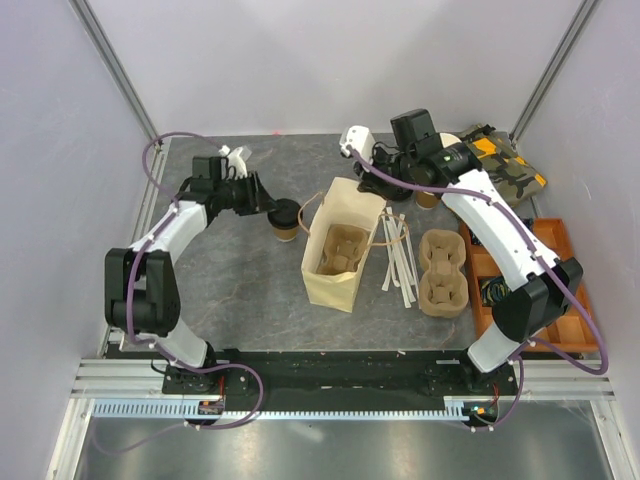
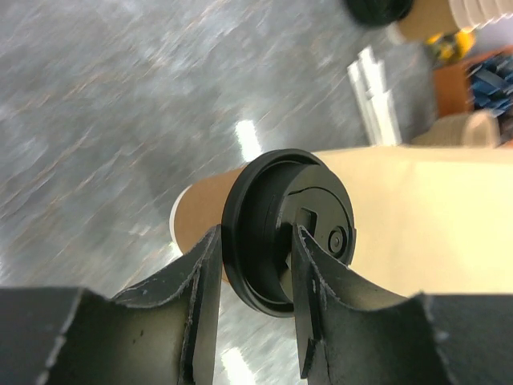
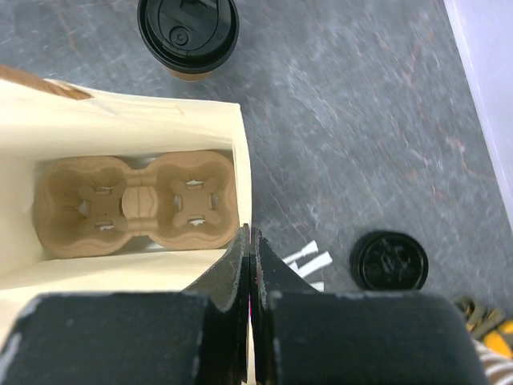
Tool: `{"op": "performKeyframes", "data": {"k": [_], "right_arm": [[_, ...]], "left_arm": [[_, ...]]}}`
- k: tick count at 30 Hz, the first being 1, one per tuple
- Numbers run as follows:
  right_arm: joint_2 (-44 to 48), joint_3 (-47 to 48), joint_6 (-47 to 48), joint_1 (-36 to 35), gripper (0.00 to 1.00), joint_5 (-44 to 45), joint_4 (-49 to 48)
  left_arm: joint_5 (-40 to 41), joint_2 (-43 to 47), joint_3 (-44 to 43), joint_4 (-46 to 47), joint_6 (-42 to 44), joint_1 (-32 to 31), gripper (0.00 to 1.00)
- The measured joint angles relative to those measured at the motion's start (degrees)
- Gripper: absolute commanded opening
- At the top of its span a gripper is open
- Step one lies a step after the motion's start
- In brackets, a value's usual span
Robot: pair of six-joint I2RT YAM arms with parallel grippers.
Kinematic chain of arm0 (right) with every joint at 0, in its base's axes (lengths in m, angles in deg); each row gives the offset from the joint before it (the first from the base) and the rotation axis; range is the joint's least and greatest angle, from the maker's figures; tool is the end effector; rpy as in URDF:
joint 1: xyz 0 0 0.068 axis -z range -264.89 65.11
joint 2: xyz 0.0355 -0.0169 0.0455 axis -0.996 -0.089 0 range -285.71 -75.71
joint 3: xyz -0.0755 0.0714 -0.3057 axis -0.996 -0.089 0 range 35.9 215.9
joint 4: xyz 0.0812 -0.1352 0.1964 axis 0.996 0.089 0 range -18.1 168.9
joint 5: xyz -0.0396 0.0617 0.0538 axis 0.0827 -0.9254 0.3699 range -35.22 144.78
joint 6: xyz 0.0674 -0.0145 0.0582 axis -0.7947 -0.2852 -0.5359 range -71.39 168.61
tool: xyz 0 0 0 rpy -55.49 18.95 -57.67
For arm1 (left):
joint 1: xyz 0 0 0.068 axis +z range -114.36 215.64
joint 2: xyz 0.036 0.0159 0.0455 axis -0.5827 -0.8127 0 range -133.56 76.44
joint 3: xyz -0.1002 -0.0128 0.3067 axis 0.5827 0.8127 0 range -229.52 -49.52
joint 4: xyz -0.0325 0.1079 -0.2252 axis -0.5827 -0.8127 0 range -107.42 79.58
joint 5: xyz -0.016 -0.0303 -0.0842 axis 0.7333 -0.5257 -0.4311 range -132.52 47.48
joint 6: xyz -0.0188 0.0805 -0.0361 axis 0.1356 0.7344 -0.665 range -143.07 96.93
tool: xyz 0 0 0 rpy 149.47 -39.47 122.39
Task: Pack the takeout coffee
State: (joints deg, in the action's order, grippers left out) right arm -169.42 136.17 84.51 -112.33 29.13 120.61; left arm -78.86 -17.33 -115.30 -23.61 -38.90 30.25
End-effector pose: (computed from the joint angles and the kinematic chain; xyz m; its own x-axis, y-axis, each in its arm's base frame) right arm 0.3172 0.2039 0.4163 -0.0718 -0.6330 -0.7708 -0.9164 0.3469 -0.1995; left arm 0.3745 -0.0834 0.2796 -0.7724 -0.1478 -0.6177 0.3212 0.7482 -0.5806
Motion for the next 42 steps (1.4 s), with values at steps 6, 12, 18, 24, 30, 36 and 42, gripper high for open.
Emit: {"op": "performKeyframes", "data": {"k": [6, 12, 18, 24, 30, 36, 42], "right_arm": [[0.0, 0.0, 5.0, -3.8, 0.00, -1.7, 0.0], [0.6, -0.5, 10.5, -7.5, 0.00, -1.9, 0.0], [3.4, -0.5, 14.2, -10.3, 0.00, -1.7, -0.1], [7.1, -1.9, 17.3, -12.3, 0.00, -1.4, 0.0], [7.2, -2.4, 17.9, -13.0, 0.00, -1.0, 0.4], [7.2, -2.5, 17.8, -13.5, 0.00, 0.3, 1.0], [7.2, -2.5, 15.8, -13.7, 0.00, 1.1, 1.1]], "left_arm": [[-1.8, 2.8, 9.2, 1.6, 6.6, 3.9, 0.39], [-5.1, 5.0, 12.8, 4.5, 9.8, 4.7, 0.42], [-6.1, 5.5, 13.5, 4.8, 11.3, 4.8, 0.51], [-6.0, 5.2, 12.9, 3.7, 12.3, 4.9, 0.64], [-6.3, 4.8, 11.2, 2.1, 12.8, 5.7, 0.80], [-7.2, 5.9, 10.0, 0.8, 14.1, 7.9, 0.94], [-9.2, 10.4, 10.0, -1.7, 19.2, 7.9, 1.00]]}}
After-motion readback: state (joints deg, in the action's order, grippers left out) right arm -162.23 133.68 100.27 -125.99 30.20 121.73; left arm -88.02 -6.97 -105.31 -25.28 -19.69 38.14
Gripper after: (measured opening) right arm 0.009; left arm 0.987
